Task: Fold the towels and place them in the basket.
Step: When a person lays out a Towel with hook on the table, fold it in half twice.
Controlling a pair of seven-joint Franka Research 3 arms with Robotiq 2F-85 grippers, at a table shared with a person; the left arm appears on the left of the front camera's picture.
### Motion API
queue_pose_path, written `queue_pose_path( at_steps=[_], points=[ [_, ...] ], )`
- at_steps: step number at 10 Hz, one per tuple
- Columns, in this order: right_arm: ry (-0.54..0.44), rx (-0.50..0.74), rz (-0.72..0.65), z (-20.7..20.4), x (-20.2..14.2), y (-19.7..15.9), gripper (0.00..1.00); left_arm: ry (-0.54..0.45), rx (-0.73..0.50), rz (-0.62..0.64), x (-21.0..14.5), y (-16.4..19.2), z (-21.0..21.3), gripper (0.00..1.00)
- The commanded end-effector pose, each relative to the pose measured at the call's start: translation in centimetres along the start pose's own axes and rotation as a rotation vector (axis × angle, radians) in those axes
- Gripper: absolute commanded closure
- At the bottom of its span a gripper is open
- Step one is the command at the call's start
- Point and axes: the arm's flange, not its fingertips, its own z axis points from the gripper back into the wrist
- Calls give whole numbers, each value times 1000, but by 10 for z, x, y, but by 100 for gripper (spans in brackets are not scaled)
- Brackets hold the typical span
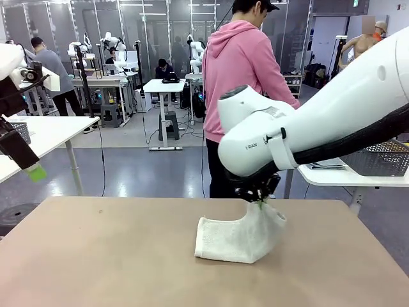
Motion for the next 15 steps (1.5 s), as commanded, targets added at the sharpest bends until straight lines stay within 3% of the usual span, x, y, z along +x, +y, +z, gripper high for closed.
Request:
queue_pose_path(
  at_steps=[1,5,8,10,11,12,13,14,15],
  points=[
    [45,42,-8,0,25,26,100,3,16,3,1,1,3,0],
    [175,154,-108,-14,55,76,100,3,16,3,1,1,3,0],
    [198,174,-231,-30,67,106,100,3,16,3,1,1,3,0],
    [191,172,-240,-35,71,116,73,3,16,3,1,1,3,0],
    [186,175,-242,-33,73,116,50,3,16,3,1,1,3,0],
    [183,180,-256,-31,74,117,37,3,16,3,1,1,3,0],
    [184,183,-264,-30,74,118,14,3,16,3,1,1,3,0],
    [183,187,-273,-29,73,119,2,3,16,3,1,1,3,0],
    [181,189,-276,-28,73,119,0,3,16,3,1,1,3,0]
  ],
)
